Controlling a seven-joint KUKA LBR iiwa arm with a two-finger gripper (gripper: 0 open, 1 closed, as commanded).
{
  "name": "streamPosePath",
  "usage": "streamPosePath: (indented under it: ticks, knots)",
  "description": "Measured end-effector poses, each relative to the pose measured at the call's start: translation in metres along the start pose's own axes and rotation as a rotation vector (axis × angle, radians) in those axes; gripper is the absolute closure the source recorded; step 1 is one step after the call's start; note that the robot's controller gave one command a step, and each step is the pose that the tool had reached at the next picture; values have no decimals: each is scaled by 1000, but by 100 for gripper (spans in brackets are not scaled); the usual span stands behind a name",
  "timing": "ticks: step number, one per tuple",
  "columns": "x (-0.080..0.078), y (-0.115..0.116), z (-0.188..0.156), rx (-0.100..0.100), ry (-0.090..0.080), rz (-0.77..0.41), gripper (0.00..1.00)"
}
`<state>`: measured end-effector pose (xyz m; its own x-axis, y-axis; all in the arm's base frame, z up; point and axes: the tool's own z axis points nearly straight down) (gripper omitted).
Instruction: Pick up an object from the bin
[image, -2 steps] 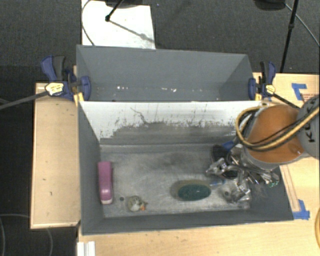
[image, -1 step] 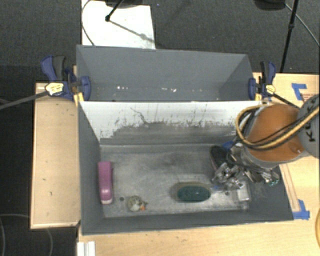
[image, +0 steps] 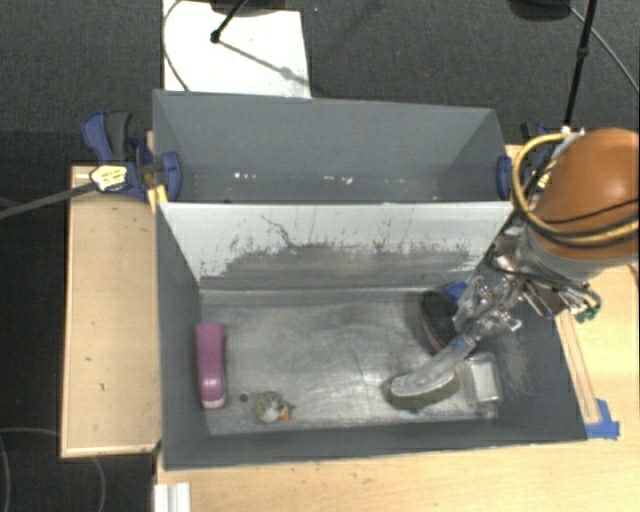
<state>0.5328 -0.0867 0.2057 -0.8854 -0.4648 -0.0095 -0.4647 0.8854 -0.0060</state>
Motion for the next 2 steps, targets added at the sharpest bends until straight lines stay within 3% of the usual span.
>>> streamPosePath:
  ticks: [1, 2]
  knots:
    - [2, 1, 4, -6, 7, 3, 0]
    - [-22, -13, 137, -6, 4, 138, 0]
